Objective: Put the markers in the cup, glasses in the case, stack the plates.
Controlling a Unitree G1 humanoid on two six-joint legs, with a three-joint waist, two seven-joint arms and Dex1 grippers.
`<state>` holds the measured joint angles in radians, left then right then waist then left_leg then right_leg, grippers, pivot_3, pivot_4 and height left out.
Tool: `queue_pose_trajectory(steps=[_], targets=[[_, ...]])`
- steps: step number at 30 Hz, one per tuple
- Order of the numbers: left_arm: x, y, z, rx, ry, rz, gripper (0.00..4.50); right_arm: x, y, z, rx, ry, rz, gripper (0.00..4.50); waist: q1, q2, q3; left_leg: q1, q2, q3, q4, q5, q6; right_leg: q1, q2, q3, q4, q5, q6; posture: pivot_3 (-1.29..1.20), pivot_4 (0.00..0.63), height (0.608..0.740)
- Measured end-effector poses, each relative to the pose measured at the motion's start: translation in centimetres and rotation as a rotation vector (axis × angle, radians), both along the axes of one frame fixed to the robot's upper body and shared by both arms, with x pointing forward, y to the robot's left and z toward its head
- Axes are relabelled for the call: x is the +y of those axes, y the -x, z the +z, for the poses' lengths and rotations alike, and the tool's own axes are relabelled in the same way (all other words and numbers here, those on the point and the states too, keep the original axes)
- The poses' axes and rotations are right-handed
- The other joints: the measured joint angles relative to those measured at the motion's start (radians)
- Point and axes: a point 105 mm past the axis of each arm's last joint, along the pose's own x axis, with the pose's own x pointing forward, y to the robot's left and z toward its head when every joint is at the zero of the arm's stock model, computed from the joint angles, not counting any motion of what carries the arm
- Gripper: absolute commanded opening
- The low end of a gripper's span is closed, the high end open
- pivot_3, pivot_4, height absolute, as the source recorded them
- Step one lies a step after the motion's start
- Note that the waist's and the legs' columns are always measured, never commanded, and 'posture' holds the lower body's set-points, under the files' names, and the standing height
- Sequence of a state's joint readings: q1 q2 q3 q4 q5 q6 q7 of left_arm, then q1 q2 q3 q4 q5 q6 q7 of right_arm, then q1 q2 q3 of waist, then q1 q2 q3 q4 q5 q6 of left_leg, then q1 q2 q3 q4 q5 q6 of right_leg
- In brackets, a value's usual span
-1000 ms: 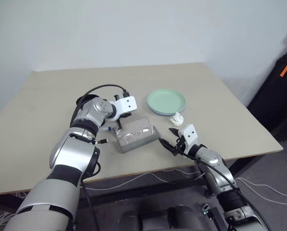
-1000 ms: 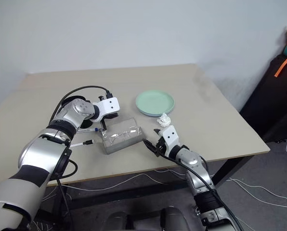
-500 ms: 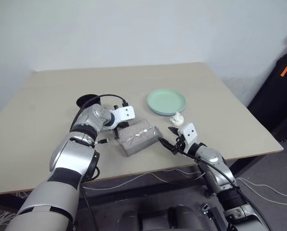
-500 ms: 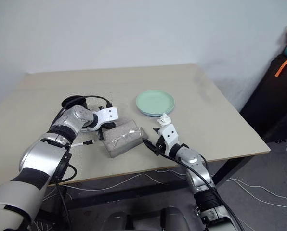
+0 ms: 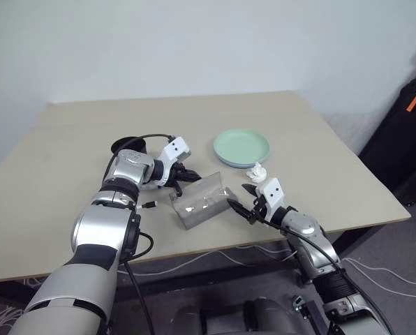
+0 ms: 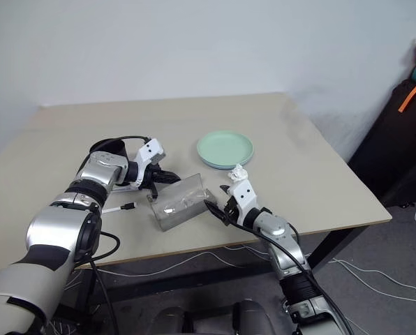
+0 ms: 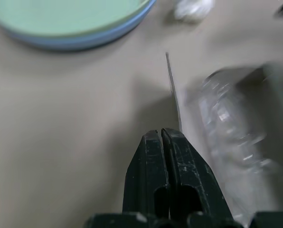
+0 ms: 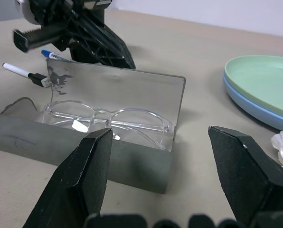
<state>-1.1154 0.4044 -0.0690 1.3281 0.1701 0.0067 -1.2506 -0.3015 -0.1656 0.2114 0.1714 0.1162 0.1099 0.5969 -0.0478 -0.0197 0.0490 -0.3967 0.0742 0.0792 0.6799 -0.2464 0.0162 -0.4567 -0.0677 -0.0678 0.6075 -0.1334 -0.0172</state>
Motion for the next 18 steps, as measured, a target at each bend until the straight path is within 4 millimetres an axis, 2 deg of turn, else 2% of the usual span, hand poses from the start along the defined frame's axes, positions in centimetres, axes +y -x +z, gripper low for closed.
queue_pose_trajectory(steps=[5,11,18], targets=[[-1.4,1.3,0.4,0.053,0.053,-0.138,0.02,0.1,0.0,0.0,-0.001,-0.002,0.002,3.49,0.000,0.000,0.000,0.000,0.000,0.000,0.000,0.000,0.000,0.000,0.000,0.000,0.000,0.000,0.000,0.00,0.000,0.740],[-1.6,3.5,-2.0,0.133,0.011,-0.253,0.02,0.0,-0.1,-0.2,0.004,0.001,0.000,3.49,-0.002,0.000,0.000,0.001,0.000,-0.001,0.000,0.000,0.000,0.000,0.000,0.000,0.001,0.000,0.000,0.00,0.000,0.740],[-1.3,3.7,-1.7,0.091,-0.056,-0.312,0.02,0.1,0.0,-0.1,0.004,-0.001,0.001,3.49,0.000,0.000,0.000,0.001,0.000,-0.001,0.001,0.000,0.000,0.001,0.000,0.000,0.001,-0.001,-0.002,0.00,0.000,0.740]])
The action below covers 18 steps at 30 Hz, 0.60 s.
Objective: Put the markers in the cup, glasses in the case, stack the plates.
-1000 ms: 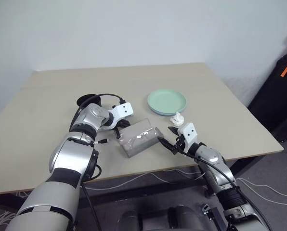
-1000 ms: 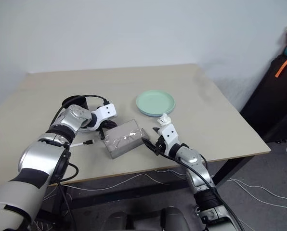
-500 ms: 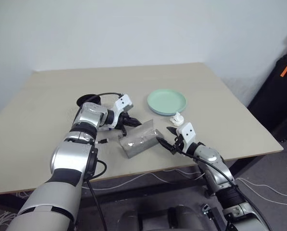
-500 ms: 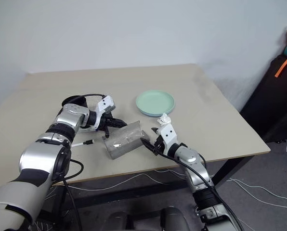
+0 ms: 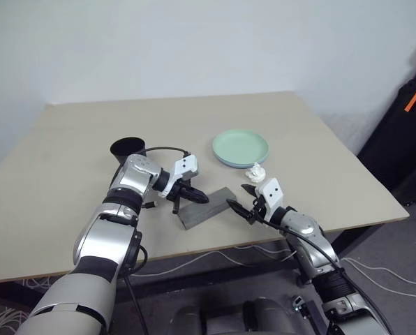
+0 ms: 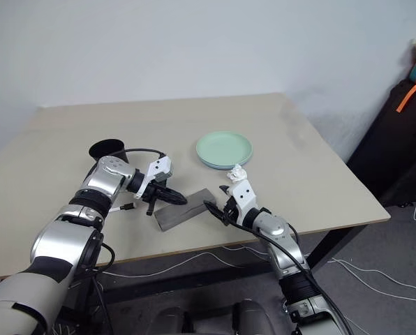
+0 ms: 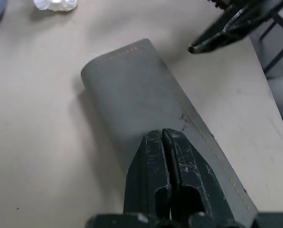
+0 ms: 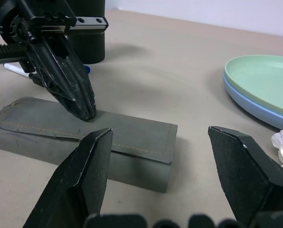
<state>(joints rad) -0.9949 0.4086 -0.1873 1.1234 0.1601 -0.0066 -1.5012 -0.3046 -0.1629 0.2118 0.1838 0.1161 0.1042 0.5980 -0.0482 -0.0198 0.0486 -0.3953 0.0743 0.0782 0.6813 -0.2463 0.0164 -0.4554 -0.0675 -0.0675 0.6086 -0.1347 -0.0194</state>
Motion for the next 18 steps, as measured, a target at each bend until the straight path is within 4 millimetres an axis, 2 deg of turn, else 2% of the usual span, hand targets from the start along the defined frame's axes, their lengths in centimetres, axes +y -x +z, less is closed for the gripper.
queue_pose_trajectory(steps=[5,9,15,16,18], targets=[[0.5,-1.0,0.4,-0.067,0.012,0.072,0.02,0.0,0.0,-0.2,0.006,0.000,-0.001,3.49,0.000,0.000,0.000,0.000,0.000,-0.001,0.000,0.000,0.000,0.000,0.000,0.000,0.000,0.000,0.000,0.00,0.000,0.740],[1.6,-2.3,2.0,-0.157,0.058,0.168,0.02,0.1,-0.3,0.1,-0.002,-0.002,-0.006,3.49,0.000,0.000,0.000,-0.001,0.000,-0.001,0.000,0.000,0.000,-0.001,0.000,0.000,0.000,0.000,0.000,0.00,0.000,0.740],[4.6,-2.8,4.4,-0.262,0.050,0.221,0.02,-0.4,-1.1,0.6,-0.025,-0.004,-0.041,3.49,0.000,0.000,0.000,-0.001,0.000,0.000,-0.001,0.000,0.000,-0.001,0.000,0.000,0.000,0.000,0.000,0.00,0.000,0.740],[5.2,-2.5,4.3,-0.263,0.039,0.218,0.02,-0.4,-1.1,0.6,-0.025,-0.004,-0.042,3.49,0.000,0.000,0.000,0.000,0.000,0.000,-0.001,0.000,0.000,-0.001,0.000,0.000,0.000,0.000,0.000,0.00,0.000,0.740],[6.9,-1.5,3.6,-0.233,0.003,0.218,0.40,-0.5,-1.2,0.6,-0.026,-0.004,-0.043,3.49,-0.003,0.000,0.000,0.000,0.000,0.001,-0.001,0.000,0.000,-0.001,0.000,0.001,0.000,0.000,0.000,0.00,0.000,0.740]])
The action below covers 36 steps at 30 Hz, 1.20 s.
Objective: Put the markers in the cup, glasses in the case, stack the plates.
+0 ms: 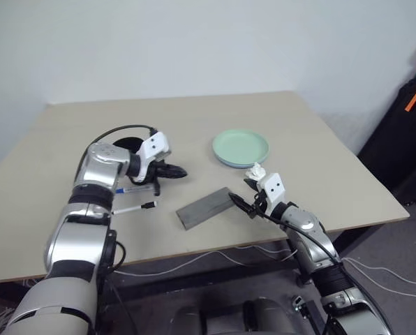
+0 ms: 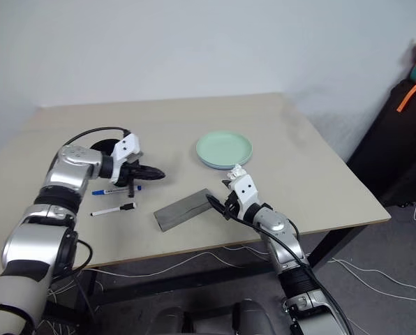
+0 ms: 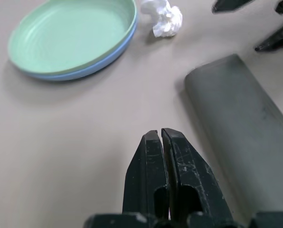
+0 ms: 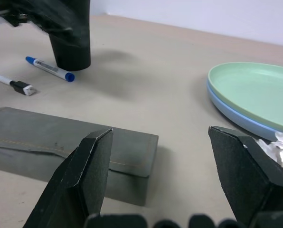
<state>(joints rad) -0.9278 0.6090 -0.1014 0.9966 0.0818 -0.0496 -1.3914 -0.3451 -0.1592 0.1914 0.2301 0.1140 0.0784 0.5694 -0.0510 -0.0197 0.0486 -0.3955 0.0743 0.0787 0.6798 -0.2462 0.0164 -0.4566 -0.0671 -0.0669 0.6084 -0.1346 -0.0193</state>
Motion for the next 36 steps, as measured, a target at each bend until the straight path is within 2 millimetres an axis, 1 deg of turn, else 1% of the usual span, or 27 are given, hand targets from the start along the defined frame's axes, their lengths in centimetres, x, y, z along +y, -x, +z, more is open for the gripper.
queue_pose_trajectory(steps=[1,3,7,10,14,18,21,27,33,36], targets=[[0.9,0.7,-0.5,0.033,-0.019,-0.001,0.63,-0.1,0.0,0.0,0.000,0.002,-0.002,3.49,-0.001,0.000,0.000,0.000,0.000,0.000,0.000,0.000,0.000,0.000,0.000,0.000,0.000,0.000,0.000,0.00,0.000,0.740],[2.5,1.9,-1.2,0.099,-0.058,-0.007,1.31,-0.3,-0.1,-0.2,0.007,0.007,-0.005,3.49,-0.001,0.000,0.000,-0.001,0.000,0.000,0.000,0.000,0.000,-0.001,0.000,0.000,0.000,0.000,0.000,0.00,0.000,0.740],[5.3,3.1,-0.8,0.143,-0.182,-0.021,2.70,0.0,-0.4,-0.2,0.008,0.009,0.007,3.49,0.003,0.000,0.000,0.000,0.000,0.000,0.000,-0.001,-0.002,0.000,0.000,-0.001,0.000,0.000,0.000,0.00,0.000,0.740],[6.9,3.4,-0.7,0.155,-0.288,-0.016,2.70,0.3,-0.8,0.4,-0.011,0.008,0.017,3.49,0.005,-0.001,0.000,0.000,0.000,0.000,0.000,-0.002,-0.004,0.000,-0.001,-0.001,0.000,0.000,0.000,0.00,0.000,0.740],[7.7,3.2,-0.5,0.177,-0.386,-0.028,2.70,0.5,-0.9,0.2,-0.003,0.006,0.025,3.49,0.004,-0.001,0.000,-0.001,0.000,0.000,0.001,-0.002,-0.003,0.000,-0.001,-0.001,0.000,0.000,0.000,0.00,0.000,0.740],[7.9,3.3,-0.6,0.206,-0.446,-0.060,2.70,0.5,-1.0,0.1,-0.002,0.007,0.024,3.49,0.003,-0.001,0.000,-0.001,0.000,0.001,-0.001,-0.001,-0.001,-0.001,0.000,0.000,0.000,0.000,0.000,0.00,0.000,0.740],[7.4,3.3,-1.4,0.240,-0.477,-0.081,2.70,0.5,-1.0,0.2,-0.009,0.006,0.025,3.49,0.004,-0.001,0.000,-0.001,0.000,0.001,-0.001,0.000,0.000,-0.001,0.000,0.000,0.000,0.000,0.000,0.00,0.000,0.740],[7.5,3.5,-3.4,0.290,-0.565,-0.085,2.70,0.4,-1.0,0.2,-0.010,0.007,0.022,3.49,0.004,-0.001,0.000,-0.001,0.000,0.001,0.000,0.000,0.000,-0.002,0.000,0.000,0.000,0.000,0.000,0.00,0.000,0.740],[7.4,3.2,-3.9,0.286,-0.597,-0.072,2.70,0.2,-0.9,0.1,-0.009,0.010,0.015,3.49,0.004,-0.001,0.000,-0.001,0.000,0.001,0.000,-0.001,-0.001,-0.001,-0.001,0.000,0.000,0.000,0.000,0.00,0.000,0.740],[7.5,3.2,-3.9,0.290,-0.601,-0.068,2.15,0.0,-0.9,0.0,-0.006,0.015,0.012,3.49,0.004,-0.001,0.000,-0.001,0.000,0.001,0.000,-0.001,-0.002,-0.001,-0.001,0.000,0.001,0.000,0.000,0.00,0.000,0.740]])
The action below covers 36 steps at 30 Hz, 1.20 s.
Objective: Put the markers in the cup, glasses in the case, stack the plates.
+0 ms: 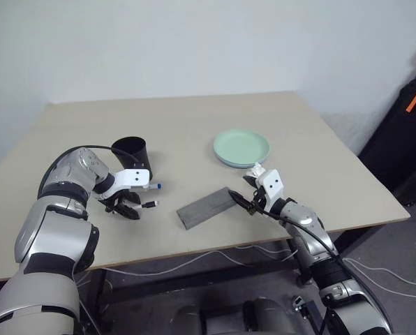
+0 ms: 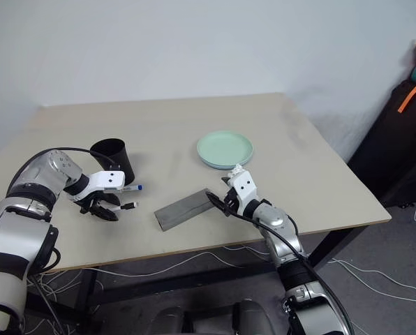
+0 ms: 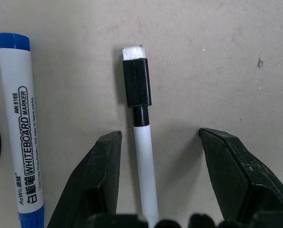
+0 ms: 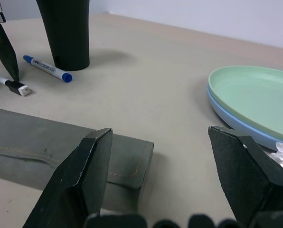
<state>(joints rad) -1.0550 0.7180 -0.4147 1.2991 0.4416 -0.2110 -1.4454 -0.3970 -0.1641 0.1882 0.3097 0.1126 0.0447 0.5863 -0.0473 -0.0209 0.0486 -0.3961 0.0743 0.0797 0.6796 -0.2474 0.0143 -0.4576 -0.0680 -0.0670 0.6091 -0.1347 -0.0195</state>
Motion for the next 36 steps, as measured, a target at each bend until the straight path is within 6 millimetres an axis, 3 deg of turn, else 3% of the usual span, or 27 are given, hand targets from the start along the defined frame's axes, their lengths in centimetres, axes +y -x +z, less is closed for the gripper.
queue_pose_trajectory(steps=[6,7,16,22,26,29,32,36], targets=[[0.0,0.0,0.1,-0.002,0.012,0.006,0.11,-0.1,0.0,0.0,0.001,0.000,-0.009,3.49,0.000,0.000,0.000,0.000,0.000,0.000,0.000,0.000,0.000,0.000,0.000,0.000,0.000,0.000,0.000,0.00,0.000,0.740],[-0.1,0.0,0.1,-0.003,0.015,0.007,0.04,0.0,0.0,0.0,0.001,-0.001,-0.009,3.49,0.000,0.000,0.000,0.000,0.000,0.000,0.000,0.000,0.000,0.000,0.000,0.000,0.000,0.000,0.000,0.00,0.000,0.740],[-1.4,-0.2,0.8,-0.013,0.147,0.010,0.04,0.0,0.0,0.0,0.001,-0.003,-0.010,3.49,0.000,0.000,0.000,-0.001,0.000,0.000,0.000,0.001,0.002,-0.001,0.000,0.000,-0.001,0.000,0.000,0.00,0.000,0.740],[-6.4,-2.8,5.4,-0.170,0.601,0.052,0.04,0.1,0.3,-0.3,0.010,-0.003,-0.004,3.49,-0.001,-0.001,0.000,-0.002,0.000,-0.001,0.002,0.001,0.002,0.000,0.000,0.000,0.000,0.000,0.000,0.00,0.000,0.740],[-7.6,-4.2,9.0,-0.338,0.783,0.069,0.04,0.1,0.3,-0.2,0.009,-0.001,-0.001,3.49,-0.006,-0.001,0.000,-0.001,0.000,-0.001,0.001,0.001,0.002,0.000,0.001,0.001,0.000,0.001,0.002,0.00,0.000,0.740],[-7.0,-5.5,10.8,-0.525,0.894,0.172,0.04,0.2,0.4,-0.3,0.014,0.001,0.010,3.49,-0.006,-0.001,0.000,0.001,0.000,-0.002,0.000,0.001,0.002,0.000,0.001,0.001,0.001,0.001,0.002,0.00,0.000,0.740],[-6.1,-6.4,11.0,-0.664,0.939,0.292,0.04,0.3,0.5,-0.3,0.016,0.004,0.019,3.49,-0.005,-0.001,0.000,0.001,0.000,-0.002,0.001,0.002,0.002,0.001,0.001,0.001,0.001,0.002,0.003,0.00,0.000,0.740],[-3.4,-7.3,11.5,-0.911,0.914,0.464,0.04,0.5,0.6,-0.4,0.018,0.007,0.031,3.49,-0.004,-0.001,0.000,0.001,0.000,-0.002,0.001,0.001,0.002,0.001,0.001,0.001,0.001,0.002,0.003,0.00,0.000,0.740]])
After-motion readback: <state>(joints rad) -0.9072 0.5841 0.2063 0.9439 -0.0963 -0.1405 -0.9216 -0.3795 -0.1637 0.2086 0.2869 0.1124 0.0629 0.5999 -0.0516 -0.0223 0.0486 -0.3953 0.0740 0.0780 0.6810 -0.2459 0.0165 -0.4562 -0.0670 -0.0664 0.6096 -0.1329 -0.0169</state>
